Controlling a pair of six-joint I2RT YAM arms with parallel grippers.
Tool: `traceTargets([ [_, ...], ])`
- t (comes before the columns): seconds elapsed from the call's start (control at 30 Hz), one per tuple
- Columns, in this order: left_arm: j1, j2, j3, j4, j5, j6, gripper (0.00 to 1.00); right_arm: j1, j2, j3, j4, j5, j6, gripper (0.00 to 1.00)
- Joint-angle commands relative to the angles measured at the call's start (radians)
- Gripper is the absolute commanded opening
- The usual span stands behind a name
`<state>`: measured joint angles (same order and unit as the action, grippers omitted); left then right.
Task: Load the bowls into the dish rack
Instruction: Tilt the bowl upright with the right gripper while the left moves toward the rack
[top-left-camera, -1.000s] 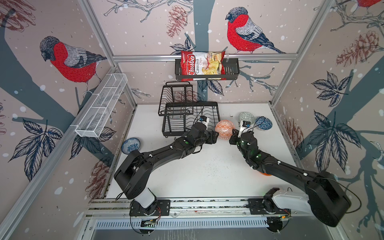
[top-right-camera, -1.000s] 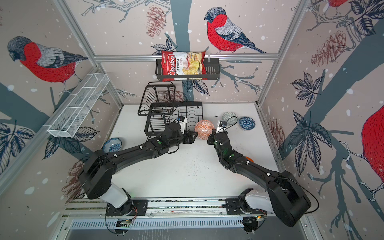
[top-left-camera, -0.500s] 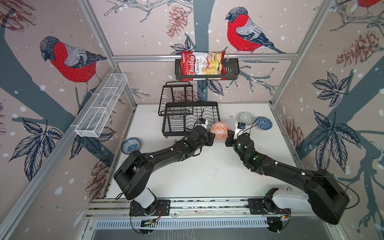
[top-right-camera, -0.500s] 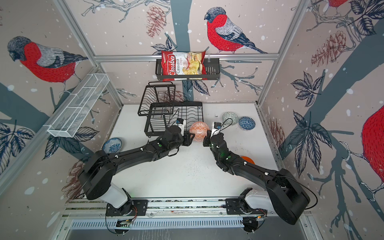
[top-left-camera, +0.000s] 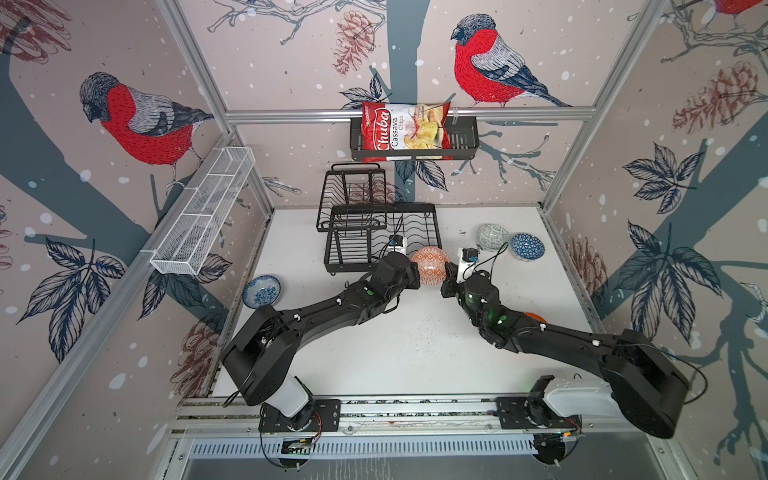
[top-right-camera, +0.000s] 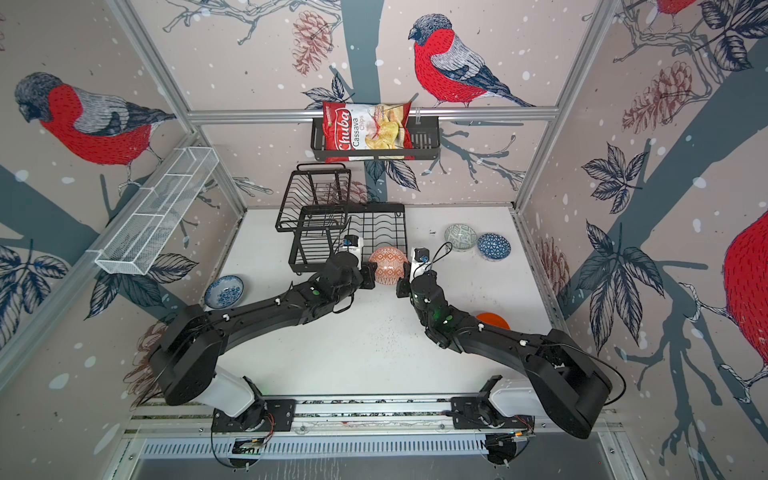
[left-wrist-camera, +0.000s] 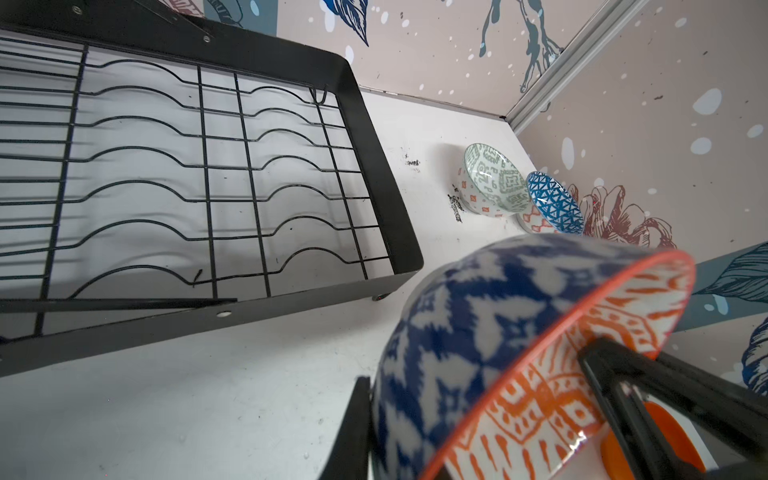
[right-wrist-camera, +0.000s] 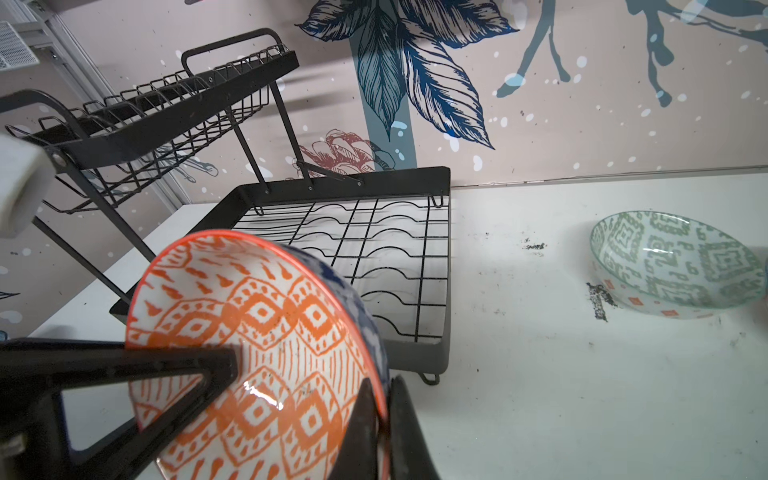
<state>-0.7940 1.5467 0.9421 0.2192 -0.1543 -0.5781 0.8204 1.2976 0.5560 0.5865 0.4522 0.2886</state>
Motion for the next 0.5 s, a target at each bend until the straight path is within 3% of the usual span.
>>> traceTargets([
  [0.0, -0.002, -0.013, 0.0, 0.064, 0.07, 0.014, 0.08, 0.005, 0.001, -0.002, 0.068, -0.02, -0.01, 0.01],
  [0.1, -0.002, -0.014, -0.001, 0.064, 0.072, 0.015, 0.0, 0.005, 0.002, -0.005, 0.076, -0.029, -0.004, 0.03],
  [0.47, -0.002, -0.045, -0.025, 0.079, 0.025, 0.023, 0.0, 0.002, 0.01, 0.012, 0.052, -0.039, 0.018, 0.15],
])
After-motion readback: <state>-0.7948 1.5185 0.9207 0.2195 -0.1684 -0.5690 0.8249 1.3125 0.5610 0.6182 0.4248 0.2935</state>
